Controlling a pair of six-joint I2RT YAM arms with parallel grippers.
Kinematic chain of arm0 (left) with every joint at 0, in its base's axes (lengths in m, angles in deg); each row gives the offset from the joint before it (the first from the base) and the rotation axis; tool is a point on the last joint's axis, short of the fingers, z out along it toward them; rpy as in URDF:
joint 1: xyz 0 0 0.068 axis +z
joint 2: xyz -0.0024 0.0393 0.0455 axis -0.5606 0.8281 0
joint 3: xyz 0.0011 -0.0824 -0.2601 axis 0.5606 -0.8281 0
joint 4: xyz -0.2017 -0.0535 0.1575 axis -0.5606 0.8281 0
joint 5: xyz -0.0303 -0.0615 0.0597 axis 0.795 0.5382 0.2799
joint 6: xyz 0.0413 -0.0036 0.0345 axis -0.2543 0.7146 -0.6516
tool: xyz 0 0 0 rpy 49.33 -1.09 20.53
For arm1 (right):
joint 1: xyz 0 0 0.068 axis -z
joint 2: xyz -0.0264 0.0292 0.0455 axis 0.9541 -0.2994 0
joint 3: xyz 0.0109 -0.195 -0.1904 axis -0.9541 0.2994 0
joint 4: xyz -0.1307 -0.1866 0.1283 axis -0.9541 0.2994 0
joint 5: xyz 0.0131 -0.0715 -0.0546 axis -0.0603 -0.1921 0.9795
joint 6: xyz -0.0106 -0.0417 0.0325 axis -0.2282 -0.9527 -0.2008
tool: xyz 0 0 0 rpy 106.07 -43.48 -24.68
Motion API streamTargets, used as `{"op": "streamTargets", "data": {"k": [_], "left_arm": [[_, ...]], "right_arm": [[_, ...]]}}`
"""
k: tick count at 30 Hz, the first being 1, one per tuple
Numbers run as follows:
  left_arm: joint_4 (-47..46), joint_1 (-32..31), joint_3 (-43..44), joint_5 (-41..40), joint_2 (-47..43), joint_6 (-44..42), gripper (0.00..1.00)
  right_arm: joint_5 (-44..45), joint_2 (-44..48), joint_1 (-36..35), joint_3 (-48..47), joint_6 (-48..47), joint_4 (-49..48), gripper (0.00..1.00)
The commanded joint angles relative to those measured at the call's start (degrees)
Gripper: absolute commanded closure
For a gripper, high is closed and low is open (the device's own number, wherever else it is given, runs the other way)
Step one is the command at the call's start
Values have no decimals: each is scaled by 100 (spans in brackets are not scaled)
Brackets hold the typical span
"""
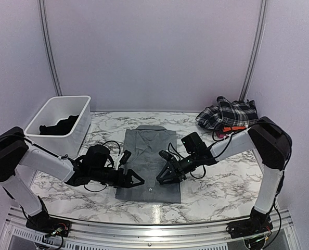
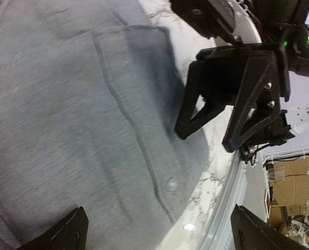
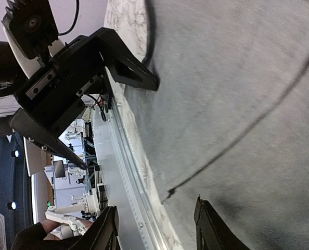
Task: Fold and stack the mixed laundry pile
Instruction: Smooth out the 2/3-rectangle-folded shirt at the center of the board, then pick up the 2/3-rectangle-folded shirt from the center of the board.
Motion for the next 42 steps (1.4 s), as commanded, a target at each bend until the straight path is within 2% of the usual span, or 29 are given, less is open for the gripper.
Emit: {"op": "streamTargets", "data": {"k": [1, 3, 6, 10, 14, 17, 22, 28, 31, 42], "left_arm": [[234, 150, -84, -236, 364, -18, 1], [237, 190, -144, -274, 391, -48, 1], [354, 194, -186, -386, -94, -452, 1], [1553, 156, 45, -1050, -1094, -1652, 1], [2899, -85, 518, -2038, -1603, -3173, 1], [3124, -340, 667, -2469, -1662, -4101, 2], [3315, -865, 869, -2978, -1398, -5149, 15], [3240, -1371, 1165, -3057, -732, -5900, 25], [3215, -1577, 1286, -2994, -434, -6081, 30], [2779, -2037, 1707, -3665, 562, -6815, 49]], "right_arm": [[8, -384, 236, 295, -269, -436, 55], [-4, -486, 244, 335, -466, -271, 56], [-42, -252, 246, -22, -799, 399, 57], [103, 125, 300, -964, -944, 1102, 60], [707, -328, 315, -2367, -1859, 2434, 74], [924, -906, 318, -3041, -2232, 2910, 84], [924, -1745, 313, -3702, -2683, 3325, 92], [931, -2465, 434, -4104, -3043, 3442, 100], [1144, -2772, 475, -4396, -3185, 3713, 100], [1542, -2824, 442, -4130, -3250, 3743, 100]]}}
